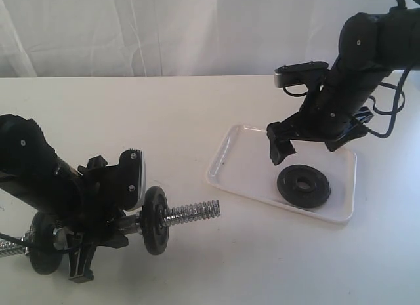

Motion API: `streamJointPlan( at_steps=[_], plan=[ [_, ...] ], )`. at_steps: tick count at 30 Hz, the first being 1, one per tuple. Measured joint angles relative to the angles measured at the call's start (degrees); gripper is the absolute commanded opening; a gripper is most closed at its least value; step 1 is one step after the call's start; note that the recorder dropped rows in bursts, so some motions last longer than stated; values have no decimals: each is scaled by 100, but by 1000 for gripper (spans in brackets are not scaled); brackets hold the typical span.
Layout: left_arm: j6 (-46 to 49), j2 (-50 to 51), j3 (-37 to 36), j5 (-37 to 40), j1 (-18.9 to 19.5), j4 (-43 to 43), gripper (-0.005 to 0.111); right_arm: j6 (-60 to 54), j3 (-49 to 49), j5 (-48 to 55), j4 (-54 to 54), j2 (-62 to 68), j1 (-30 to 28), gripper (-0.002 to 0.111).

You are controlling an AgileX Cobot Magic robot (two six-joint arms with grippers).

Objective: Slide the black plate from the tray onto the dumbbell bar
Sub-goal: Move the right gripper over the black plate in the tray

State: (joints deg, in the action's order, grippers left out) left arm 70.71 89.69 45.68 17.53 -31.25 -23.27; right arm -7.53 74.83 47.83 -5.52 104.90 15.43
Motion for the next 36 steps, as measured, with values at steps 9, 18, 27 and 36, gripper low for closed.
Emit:
streamJointPlan(
  at_steps=[9, 18, 27, 36],
  plan=[
    [0, 0, 0, 0, 0, 0, 0, 0, 0, -45, 42, 427, 0, 105],
    [0, 0, 0, 0, 0, 0, 0, 0, 9, -229, 246, 1010, 0, 105],
    [0, 0, 0, 0, 0, 0, 0, 174, 52, -215, 461, 1215, 0, 105],
    [0, 0, 0, 0, 0, 0, 0, 290, 137, 22, 461, 1309, 0, 93]
  ],
)
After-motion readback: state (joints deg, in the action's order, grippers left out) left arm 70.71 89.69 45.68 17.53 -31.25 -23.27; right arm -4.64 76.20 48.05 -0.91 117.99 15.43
